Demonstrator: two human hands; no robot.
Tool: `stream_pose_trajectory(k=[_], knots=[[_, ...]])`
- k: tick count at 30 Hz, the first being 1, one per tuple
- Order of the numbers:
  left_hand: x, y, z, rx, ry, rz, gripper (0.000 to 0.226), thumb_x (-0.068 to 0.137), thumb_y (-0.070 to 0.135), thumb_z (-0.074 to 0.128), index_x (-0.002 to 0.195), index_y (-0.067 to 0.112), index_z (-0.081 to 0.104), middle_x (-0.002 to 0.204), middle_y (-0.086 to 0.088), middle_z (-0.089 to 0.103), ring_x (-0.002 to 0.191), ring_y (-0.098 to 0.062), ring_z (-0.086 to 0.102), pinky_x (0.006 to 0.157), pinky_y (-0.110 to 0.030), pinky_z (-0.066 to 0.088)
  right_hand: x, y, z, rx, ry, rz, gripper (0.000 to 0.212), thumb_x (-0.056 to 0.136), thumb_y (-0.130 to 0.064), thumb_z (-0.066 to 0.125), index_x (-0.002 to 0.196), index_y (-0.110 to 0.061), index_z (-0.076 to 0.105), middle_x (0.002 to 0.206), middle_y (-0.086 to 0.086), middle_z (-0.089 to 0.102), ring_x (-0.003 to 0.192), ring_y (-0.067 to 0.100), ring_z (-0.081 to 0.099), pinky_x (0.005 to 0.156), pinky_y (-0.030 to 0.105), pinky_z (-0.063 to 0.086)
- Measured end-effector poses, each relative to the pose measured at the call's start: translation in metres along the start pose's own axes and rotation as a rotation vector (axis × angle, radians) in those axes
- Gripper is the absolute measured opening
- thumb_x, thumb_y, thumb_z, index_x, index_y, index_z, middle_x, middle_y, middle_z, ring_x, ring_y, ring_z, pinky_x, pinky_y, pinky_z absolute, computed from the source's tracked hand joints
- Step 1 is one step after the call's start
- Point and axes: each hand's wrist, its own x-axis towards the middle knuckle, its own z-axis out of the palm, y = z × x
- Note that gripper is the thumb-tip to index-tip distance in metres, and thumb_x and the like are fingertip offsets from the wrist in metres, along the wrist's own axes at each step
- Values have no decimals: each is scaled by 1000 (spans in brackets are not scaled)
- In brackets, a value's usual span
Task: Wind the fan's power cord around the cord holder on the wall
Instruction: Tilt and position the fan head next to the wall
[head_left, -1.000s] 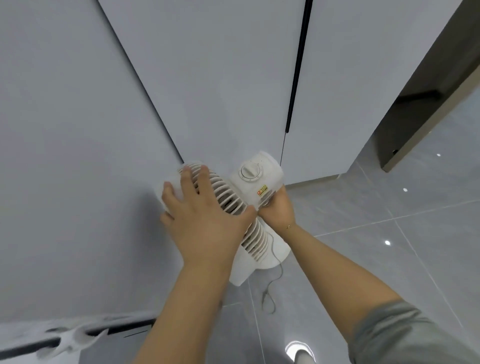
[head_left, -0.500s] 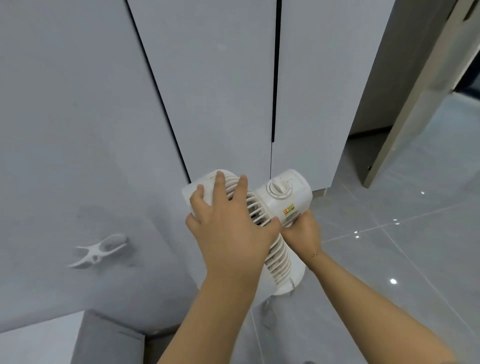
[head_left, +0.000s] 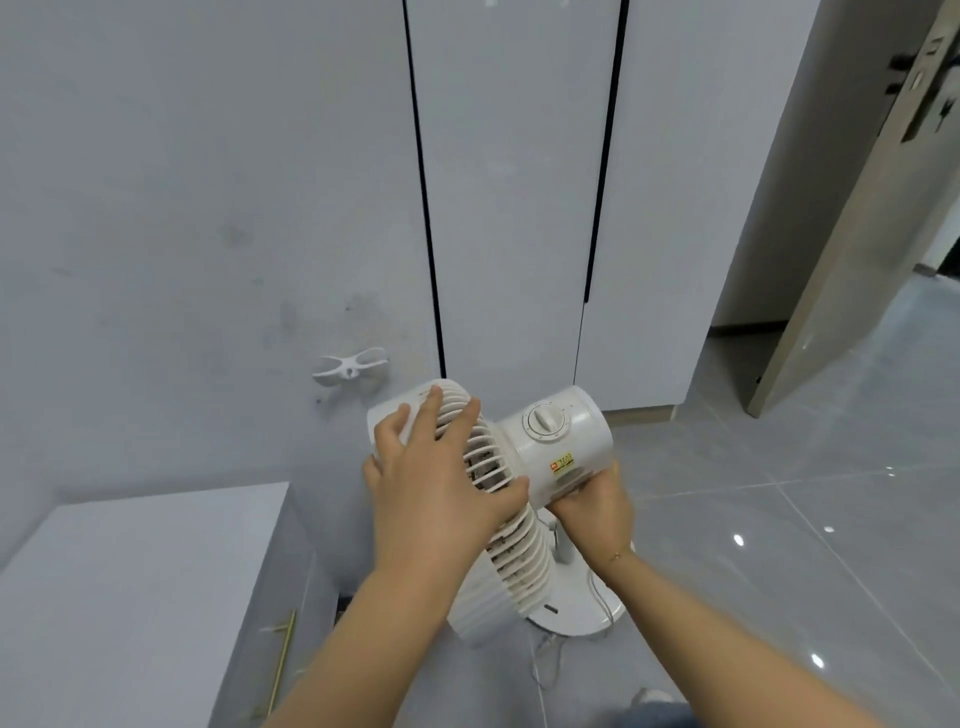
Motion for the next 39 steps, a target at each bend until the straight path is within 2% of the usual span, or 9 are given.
stream_pose_trajectory(k=[2,7,14,20,24,27,30,33,39], knots=[[-3,-17,-11,10,43,-23,80,64,66,62,137,46,38,154,19,23,139,-16,14,109,-39,26,-10,-16,11,-17,-36,-22,49,60,-41,83,97,-27,55,100,-3,53,75,14,57,55,22,44],[-4,-61,-47,-4,72,-108,71,60,66,64,125,45,49,144,21,36,132,-15,22,102,-39,34,-29,-54,50,-36,-132,-52,58,56,-48,82,103,-25,54,100,-3,52,82,18,60,65,34,53],[-16,-118,-87,-66,96,-235,65,63,61,68,122,41,51,139,21,42,131,-16,26,97,-39,37,-52,-99,87,-165,-247,-118,57,56,-49,78,101,-23,52,96,-3,51,82,22,61,60,27,41],[-25,-130,-111,-73,126,-276,66,63,58,68,124,38,53,135,20,47,130,-16,30,95,-40,38,-73,-115,96,-205,-282,-143,63,52,-58,75,99,-24,50,95,-5,53,82,19,60,62,28,43],[-29,-123,-122,-4,109,-252,68,62,58,68,125,37,54,134,17,48,130,-16,30,95,-41,36,-90,-113,103,-139,-302,-93,60,50,-49,79,97,-24,51,95,-6,55,79,15,59,57,28,48],[-31,-118,-128,50,110,-242,67,63,55,67,125,35,54,133,17,48,128,-17,30,91,-40,34,-99,-115,113,-79,-317,-64,59,49,-55,77,94,-25,53,92,-8,61,75,10,61,51,23,46],[-33,-121,-134,118,119,-247,68,64,56,66,127,35,52,137,17,46,129,-17,29,91,-42,34,-103,-121,128,-23,-338,-57,61,46,-64,73,91,-27,54,88,-9,63,74,9,63,58,33,56],[-37,-129,-134,154,123,-266,69,65,57,65,129,37,50,141,18,42,131,-16,27,94,-43,34,-108,-124,142,26,-362,-69,62,47,-68,73,92,-29,55,89,-8,62,75,9,64,60,33,57],[-40,-145,-132,172,80,-300,68,70,60,63,131,36,46,143,18,38,133,-15,25,96,-44,32,-106,-119,152,131,-476,-60,52,51,-59,79,89,-28,60,91,-7,68,79,7,66,66,36,59]])
